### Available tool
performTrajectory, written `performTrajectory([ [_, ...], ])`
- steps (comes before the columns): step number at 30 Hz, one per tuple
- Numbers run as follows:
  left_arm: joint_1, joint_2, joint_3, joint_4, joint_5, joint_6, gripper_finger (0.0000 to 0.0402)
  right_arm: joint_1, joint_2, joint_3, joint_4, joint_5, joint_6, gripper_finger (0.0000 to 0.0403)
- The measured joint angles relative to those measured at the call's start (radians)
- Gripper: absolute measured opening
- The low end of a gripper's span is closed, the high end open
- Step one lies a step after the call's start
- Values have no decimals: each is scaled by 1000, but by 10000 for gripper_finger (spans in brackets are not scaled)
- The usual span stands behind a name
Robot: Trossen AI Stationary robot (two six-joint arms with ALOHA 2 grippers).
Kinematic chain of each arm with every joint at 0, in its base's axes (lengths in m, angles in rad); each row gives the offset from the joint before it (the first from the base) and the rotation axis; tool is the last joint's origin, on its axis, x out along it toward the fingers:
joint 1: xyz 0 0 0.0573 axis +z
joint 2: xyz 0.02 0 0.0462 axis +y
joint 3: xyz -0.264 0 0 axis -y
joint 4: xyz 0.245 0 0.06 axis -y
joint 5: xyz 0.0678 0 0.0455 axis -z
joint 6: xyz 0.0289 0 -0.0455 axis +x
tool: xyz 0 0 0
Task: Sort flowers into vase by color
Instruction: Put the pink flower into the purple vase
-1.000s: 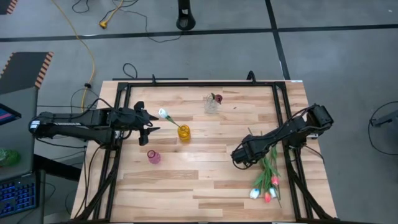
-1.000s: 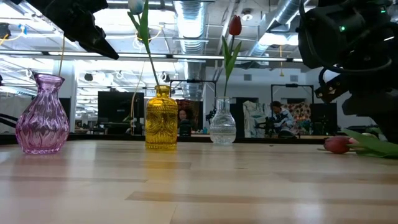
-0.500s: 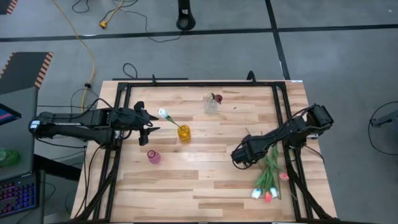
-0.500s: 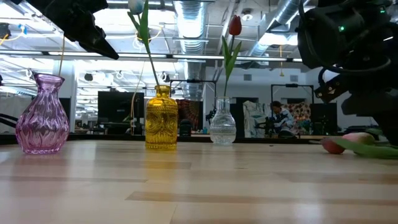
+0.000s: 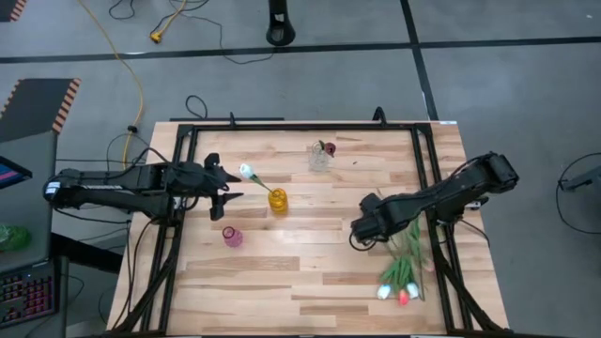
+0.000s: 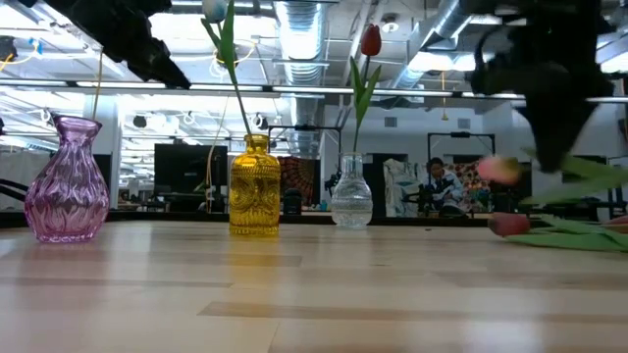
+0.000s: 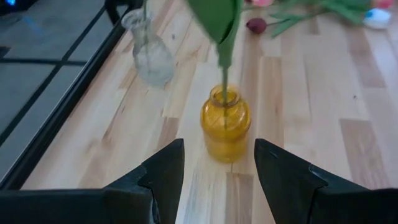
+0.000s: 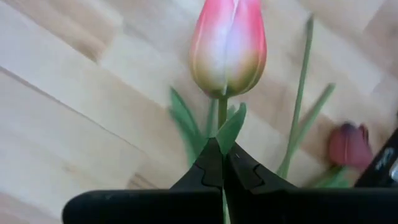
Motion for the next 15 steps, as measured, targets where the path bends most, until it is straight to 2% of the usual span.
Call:
performTrajectory([
  [8, 0, 0, 0, 55, 45, 14, 183, 0, -118, 44, 80, 171, -22, 22],
  [15, 0, -1, 0, 61, 120, 13, 183, 0, -189, 44, 334, 243, -192, 22],
])
